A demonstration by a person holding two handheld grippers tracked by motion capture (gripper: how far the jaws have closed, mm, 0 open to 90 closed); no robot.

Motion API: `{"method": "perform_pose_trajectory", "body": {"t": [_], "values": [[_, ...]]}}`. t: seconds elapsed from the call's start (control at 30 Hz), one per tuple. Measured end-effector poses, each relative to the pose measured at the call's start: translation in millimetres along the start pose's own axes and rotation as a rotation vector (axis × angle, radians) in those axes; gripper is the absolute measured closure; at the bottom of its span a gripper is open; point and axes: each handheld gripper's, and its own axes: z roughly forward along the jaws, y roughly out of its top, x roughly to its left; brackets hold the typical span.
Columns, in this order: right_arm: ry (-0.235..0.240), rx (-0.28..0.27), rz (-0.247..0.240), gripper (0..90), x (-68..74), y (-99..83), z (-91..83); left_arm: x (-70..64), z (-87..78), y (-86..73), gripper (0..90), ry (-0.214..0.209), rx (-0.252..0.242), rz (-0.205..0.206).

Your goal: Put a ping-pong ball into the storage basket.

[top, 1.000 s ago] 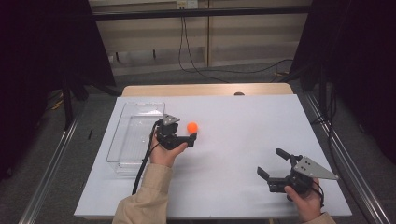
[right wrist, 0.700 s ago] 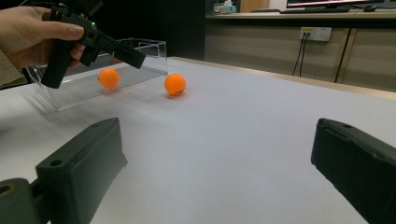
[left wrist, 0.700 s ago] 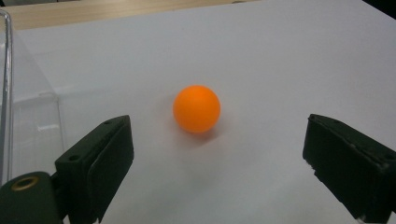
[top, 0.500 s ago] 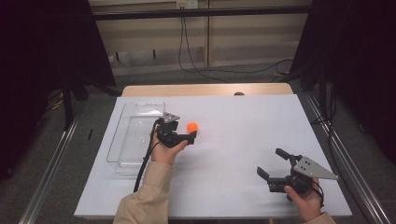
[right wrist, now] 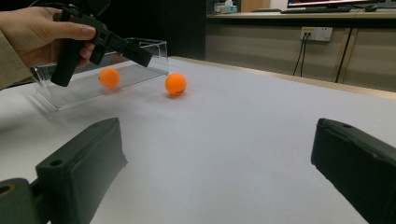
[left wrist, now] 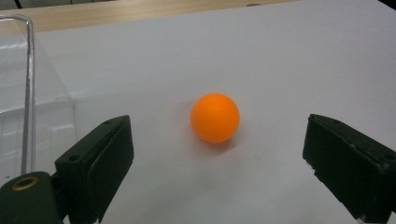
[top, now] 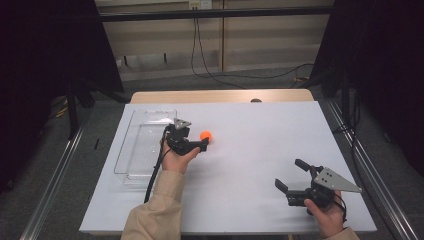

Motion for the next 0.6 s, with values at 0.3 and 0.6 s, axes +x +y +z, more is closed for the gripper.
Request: {"method": "perform_pose_trajectory", "body": {"t": [0.3,0.6], "values": [[0.000,0.000,0.000,2.0,-0.1,0.0,-0.1,1.9,3.4,1.9,8.6,0.007,0.004,0.000],[0.000,-0.001,0.002,2.0,-0.2,0.1,-0.3,2.4,6.9,3.7,8.7,0.015,-0.001,-0.003]]}}
